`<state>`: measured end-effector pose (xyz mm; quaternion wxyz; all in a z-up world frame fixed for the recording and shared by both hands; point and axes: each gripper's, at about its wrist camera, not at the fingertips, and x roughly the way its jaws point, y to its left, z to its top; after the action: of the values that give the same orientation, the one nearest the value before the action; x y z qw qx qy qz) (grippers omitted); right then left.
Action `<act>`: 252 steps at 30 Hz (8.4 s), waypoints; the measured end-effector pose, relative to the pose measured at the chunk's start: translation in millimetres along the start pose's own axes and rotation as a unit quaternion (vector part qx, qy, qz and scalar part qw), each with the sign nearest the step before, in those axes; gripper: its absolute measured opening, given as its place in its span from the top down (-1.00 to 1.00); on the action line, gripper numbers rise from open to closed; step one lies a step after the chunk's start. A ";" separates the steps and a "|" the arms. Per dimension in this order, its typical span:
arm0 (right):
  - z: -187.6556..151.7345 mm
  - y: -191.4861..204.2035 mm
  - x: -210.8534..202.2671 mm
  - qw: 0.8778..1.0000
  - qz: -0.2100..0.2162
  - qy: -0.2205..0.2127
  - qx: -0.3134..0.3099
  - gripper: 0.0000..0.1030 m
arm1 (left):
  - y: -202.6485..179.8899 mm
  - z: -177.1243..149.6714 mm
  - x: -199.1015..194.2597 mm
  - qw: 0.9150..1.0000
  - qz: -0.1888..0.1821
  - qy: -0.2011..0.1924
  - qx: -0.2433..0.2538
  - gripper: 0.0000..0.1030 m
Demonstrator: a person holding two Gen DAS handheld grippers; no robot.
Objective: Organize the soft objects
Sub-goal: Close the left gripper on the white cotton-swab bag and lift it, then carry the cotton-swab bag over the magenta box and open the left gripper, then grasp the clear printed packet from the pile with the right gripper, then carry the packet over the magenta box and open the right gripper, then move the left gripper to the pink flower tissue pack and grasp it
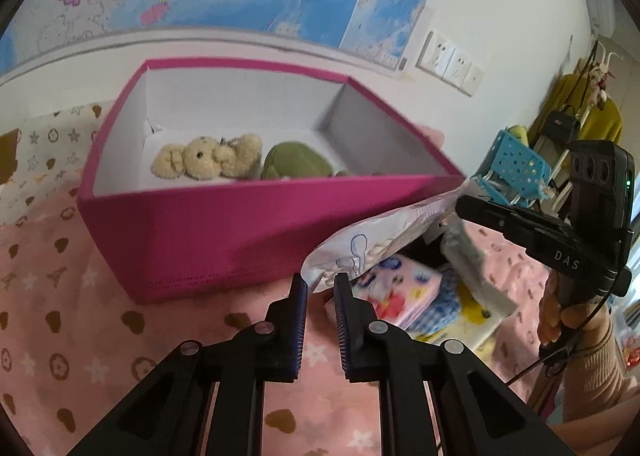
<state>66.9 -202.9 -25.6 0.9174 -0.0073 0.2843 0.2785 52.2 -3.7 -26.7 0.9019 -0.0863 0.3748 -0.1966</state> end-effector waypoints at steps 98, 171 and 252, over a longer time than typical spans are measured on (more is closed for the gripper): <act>82.2 -33.4 -12.2 0.999 0.032 -0.016 0.034 -0.12 | -4.9 96.3 -18.7 0.998 -0.017 -0.054 0.038 -0.26; 7.4 -7.2 -72.8 0.999 0.023 -0.028 0.030 0.33 | -86.1 30.3 -9.9 0.992 -0.111 0.012 0.059 0.38; -22.4 35.1 36.1 0.988 0.096 0.115 0.048 0.16 | 0.3 -35.8 24.2 0.994 -0.064 0.072 -0.047 -0.07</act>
<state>61.9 -158.8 -58.2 0.8469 0.0316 0.4004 0.3486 42.5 -13.8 -67.6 0.8530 -0.1382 0.4414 -0.2418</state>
